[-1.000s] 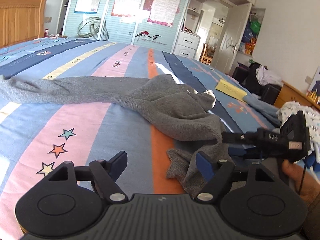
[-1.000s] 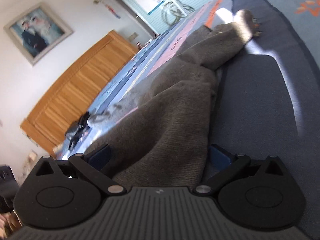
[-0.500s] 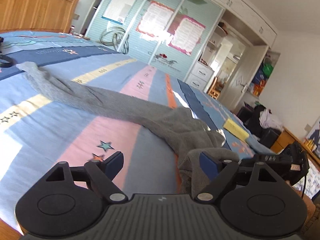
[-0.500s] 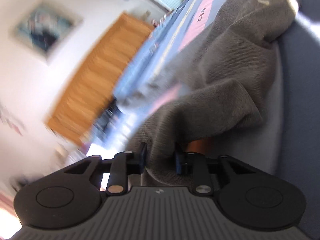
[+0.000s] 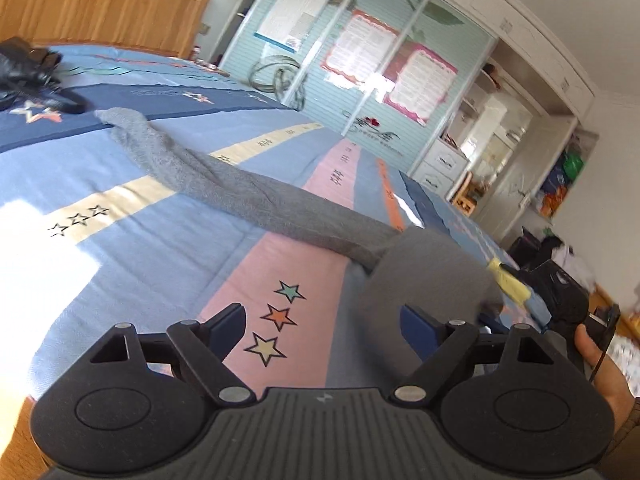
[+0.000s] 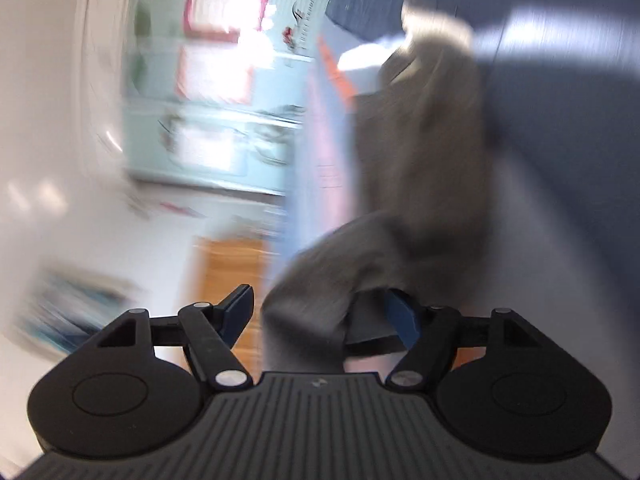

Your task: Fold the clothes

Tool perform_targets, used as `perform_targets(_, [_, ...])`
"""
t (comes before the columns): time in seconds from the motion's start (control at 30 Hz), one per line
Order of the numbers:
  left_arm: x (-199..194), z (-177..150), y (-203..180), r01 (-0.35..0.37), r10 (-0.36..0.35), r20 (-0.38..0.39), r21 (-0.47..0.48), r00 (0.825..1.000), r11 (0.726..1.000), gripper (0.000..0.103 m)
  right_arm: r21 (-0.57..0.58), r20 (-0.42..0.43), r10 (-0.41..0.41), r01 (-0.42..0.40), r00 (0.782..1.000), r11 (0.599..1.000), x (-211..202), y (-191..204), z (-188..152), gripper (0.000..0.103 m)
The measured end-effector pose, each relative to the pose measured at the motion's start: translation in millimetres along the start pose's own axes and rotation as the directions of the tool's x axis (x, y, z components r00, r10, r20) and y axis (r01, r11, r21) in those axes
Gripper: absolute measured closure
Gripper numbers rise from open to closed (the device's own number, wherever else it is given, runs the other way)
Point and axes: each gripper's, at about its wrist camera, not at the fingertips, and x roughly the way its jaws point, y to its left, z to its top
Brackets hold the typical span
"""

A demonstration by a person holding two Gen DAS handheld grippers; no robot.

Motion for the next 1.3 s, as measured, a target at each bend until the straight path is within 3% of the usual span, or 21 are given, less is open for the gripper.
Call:
perform_targets(0.13, [16,-12,-24,0.046,-0.040,-0.078,0.076,0.996,0.996,0.017,-0.212,-0.043,-0.005,-0.004,0.999,0.977,-29,-9,-4,0.028])
perform_targets(0.2, [24,-20,-34,0.072,-0.061,-0.126,0.082,0.990,0.994,0.017,-0.229,-0.053,0.040,-0.051,0.998,0.972,-41,-17,-7,0.023])
perform_targets(0.3, [33,-35,-49,0.052,-0.031,-0.181,0.114,0.983,0.992,0.017,-0.196,-0.062,0.132,-0.142,0.989,0.970,-53,-42,-2,0.012])
perform_targets(0.43, [44,-58,-59,0.037,-0.011,-0.252,0.101,0.968,0.994,0.017,-0.165,-0.072,0.219,-0.228,0.973,0.960,-59,-67,-2,0.014])
perform_targets(0.63, [59,-73,-73,-0.013,0.027,-0.264,0.057,0.964,0.998,0.017,-0.226,-0.103,0.295,-0.311,0.950,0.923,-68,-70,-4,0.014])
perform_targets(0.8, [66,-77,-79,-0.047,0.044,-0.216,-0.013,0.975,0.999,0.019,-0.221,-0.123,0.345,-0.364,0.931,0.905,-72,-71,-1,0.014])
perform_targets(0.87, [70,-78,-84,-0.050,0.048,-0.209,-0.008,0.977,0.999,0.029,-0.187,-0.118,0.373,-0.389,0.920,0.902,-72,-75,2,0.014])
perform_targets(0.93, [76,-78,-92,-0.063,0.076,-0.210,0.069,0.975,0.996,0.062,-0.160,-0.115,0.395,-0.409,0.912,0.898,-72,-79,4,0.014])
perform_targets(0.97, [80,-78,-96,-0.053,0.073,-0.223,0.094,0.972,0.994,0.093,-0.148,-0.113,0.404,-0.418,0.908,0.896,-73,-81,5,0.014])
perform_targets(1.1, [83,-75,-108,-0.079,0.109,-0.187,0.160,0.976,0.984,0.095,-0.132,-0.113,0.419,-0.431,0.901,0.893,-72,-82,6,0.014])
perform_targets(1.17, [81,-74,-120,-0.115,0.157,-0.146,0.266,0.977,0.957,0.095,-0.130,-0.114,0.420,-0.433,0.900,0.892,-73,-82,7,0.015])
perform_targets(1.3, [75,-61,-127,-0.180,0.224,-0.091,0.343,0.970,0.922,0.095,-0.123,-0.112,0.425,-0.437,0.898,0.891,-75,-81,7,0.015])
